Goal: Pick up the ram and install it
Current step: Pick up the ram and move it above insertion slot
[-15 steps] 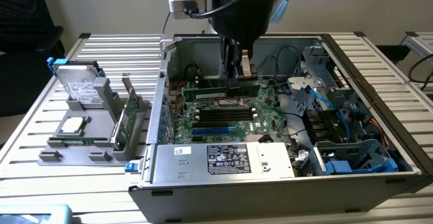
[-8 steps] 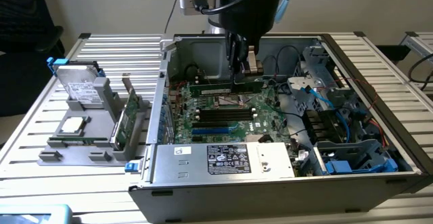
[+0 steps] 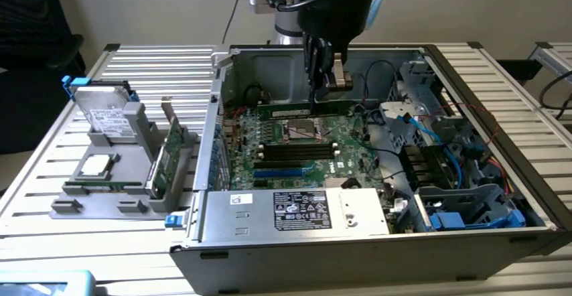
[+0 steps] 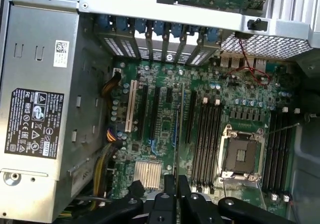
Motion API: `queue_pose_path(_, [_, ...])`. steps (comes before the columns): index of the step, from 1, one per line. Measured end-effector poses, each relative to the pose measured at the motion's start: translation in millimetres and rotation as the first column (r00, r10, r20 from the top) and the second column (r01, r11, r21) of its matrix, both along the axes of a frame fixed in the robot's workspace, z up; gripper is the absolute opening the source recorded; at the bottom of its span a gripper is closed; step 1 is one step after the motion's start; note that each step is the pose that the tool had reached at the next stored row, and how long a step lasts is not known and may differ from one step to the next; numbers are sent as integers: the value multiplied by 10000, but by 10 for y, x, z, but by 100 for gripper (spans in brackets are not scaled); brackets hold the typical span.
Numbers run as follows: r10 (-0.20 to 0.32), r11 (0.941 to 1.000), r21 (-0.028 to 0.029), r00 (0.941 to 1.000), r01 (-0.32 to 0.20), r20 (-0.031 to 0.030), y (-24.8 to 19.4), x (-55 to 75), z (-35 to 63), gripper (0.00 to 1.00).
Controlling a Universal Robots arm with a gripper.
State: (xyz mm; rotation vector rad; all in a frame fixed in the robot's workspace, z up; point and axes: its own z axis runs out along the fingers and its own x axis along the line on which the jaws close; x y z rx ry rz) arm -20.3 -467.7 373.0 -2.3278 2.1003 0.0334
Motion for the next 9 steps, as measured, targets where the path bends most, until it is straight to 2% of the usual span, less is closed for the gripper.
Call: queue_pose_path(9, [-3,10000,-8,10000,3,-1,173,55,-31,14])
